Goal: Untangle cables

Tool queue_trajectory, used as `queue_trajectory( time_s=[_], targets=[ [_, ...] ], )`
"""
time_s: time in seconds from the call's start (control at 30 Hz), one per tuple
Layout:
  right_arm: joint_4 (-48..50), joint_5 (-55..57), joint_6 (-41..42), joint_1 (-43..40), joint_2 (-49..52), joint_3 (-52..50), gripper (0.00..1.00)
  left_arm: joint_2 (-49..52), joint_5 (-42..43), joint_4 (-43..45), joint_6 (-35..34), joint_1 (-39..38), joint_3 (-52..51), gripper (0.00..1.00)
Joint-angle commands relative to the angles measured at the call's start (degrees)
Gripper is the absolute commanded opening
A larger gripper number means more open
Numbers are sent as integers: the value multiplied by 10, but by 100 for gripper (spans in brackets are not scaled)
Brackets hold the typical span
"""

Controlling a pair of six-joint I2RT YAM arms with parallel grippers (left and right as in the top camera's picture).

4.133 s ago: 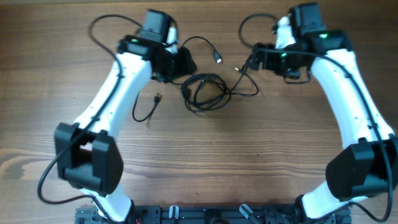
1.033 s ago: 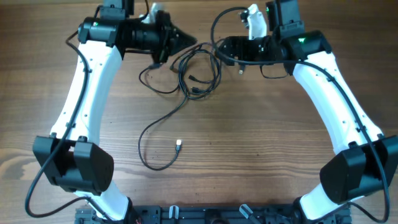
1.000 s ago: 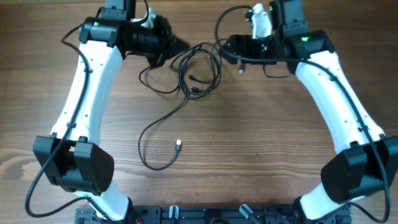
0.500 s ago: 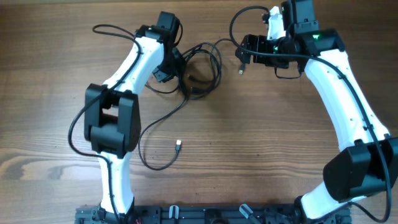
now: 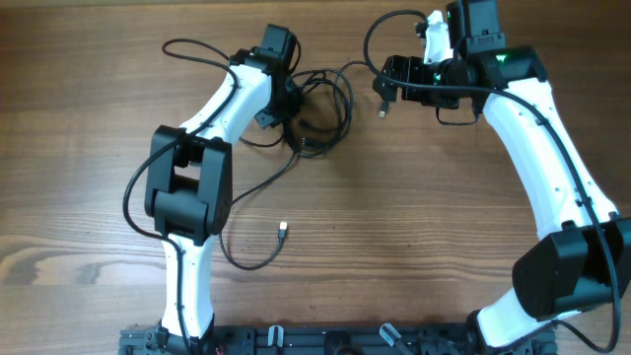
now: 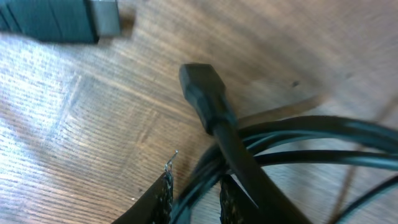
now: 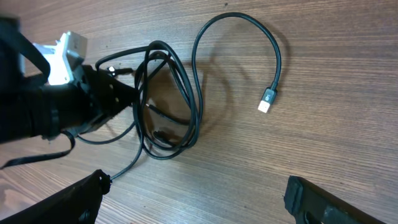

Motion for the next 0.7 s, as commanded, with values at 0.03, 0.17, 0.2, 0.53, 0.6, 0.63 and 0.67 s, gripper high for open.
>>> queue_trajectory(
  time_s=[0.03, 0.17, 0.2, 0.53, 0.6, 0.63, 0.67],
  targets=[
    [-6, 12, -13, 2, 5, 7, 96, 7, -34, 1, 4, -4, -39, 27],
    [-7, 9, -13, 2, 5, 7, 96, 7, -34, 23, 4, -5, -76, 25],
    [-7, 9, -12, 3, 5, 7, 96, 7, -34, 24, 4, -5, -82, 17],
    [4, -108, -44, 7, 5, 7, 96, -136, 355, -28, 124, 52, -72, 4],
    [5, -108, -46, 21, 5, 7, 96, -182, 452, -14, 90, 80, -72, 4],
    [10, -108, -45, 34, 5, 7, 96, -210, 484, -10, 33, 99, -72, 4],
    [14, -108, -43, 43, 5, 7, 96, -224, 491, -11, -8, 110, -72, 4]
  ],
)
